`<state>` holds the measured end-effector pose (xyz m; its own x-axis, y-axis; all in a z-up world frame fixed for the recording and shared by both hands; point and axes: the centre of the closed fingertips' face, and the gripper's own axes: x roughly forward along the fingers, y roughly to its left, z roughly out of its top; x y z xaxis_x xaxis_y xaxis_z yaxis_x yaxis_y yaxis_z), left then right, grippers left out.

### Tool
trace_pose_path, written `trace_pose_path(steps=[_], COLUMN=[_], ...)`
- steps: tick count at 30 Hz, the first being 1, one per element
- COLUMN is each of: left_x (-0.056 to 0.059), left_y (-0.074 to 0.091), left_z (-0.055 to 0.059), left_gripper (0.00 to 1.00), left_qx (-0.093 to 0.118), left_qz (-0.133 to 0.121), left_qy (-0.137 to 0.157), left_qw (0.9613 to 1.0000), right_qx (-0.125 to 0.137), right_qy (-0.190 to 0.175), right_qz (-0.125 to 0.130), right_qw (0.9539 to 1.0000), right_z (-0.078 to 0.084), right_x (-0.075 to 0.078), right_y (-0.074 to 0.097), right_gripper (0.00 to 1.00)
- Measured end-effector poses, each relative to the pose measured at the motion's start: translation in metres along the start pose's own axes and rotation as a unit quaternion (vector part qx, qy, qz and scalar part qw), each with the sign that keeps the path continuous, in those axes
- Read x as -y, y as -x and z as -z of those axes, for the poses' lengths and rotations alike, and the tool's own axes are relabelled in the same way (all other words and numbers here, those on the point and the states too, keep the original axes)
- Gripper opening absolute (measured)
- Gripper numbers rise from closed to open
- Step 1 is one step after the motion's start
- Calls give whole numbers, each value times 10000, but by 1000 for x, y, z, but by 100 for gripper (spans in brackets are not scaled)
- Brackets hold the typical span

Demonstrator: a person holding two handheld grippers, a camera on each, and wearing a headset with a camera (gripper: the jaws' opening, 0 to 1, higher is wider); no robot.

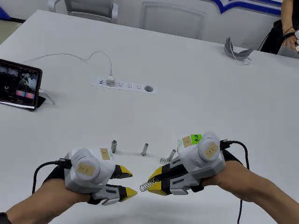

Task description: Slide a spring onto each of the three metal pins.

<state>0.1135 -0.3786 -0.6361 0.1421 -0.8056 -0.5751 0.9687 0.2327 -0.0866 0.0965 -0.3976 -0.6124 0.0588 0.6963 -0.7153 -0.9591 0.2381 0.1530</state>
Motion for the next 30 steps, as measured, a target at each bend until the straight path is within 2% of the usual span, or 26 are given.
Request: trace_pose_path(steps=[4, 9, 14, 20, 26, 30], left_x=[-3, -13, -22, -36, -45, -55], left_y=[2, 8, 13, 22, 32, 38], left_z=[6, 11, 19, 29, 35, 38], left_gripper=[29, 33, 41, 47, 55, 60], left_qx=[-22, 47, 5, 6, 15, 73], left_qz=[-73, -289, -486, -734, -932, -1120], left_qy=[98, 319, 487, 761, 931, 1127], left_qw=[9999, 9991, 9976, 9944, 9913, 9873], right_qx=[-10, -38, -93, -177, -303, -372], right_qy=[-16, -52, -79, -69, -29, -23], right_qz=[44, 76, 135, 281, 366, 405], right_qw=[10000, 9999, 9998, 9994, 9989, 9985], right_z=[1, 5, 9, 16, 22, 25], right_x=[2, 5, 10, 26, 42, 55], right_y=[1, 2, 2, 5, 9, 11], right_gripper=[12, 12, 12, 13, 13, 13])
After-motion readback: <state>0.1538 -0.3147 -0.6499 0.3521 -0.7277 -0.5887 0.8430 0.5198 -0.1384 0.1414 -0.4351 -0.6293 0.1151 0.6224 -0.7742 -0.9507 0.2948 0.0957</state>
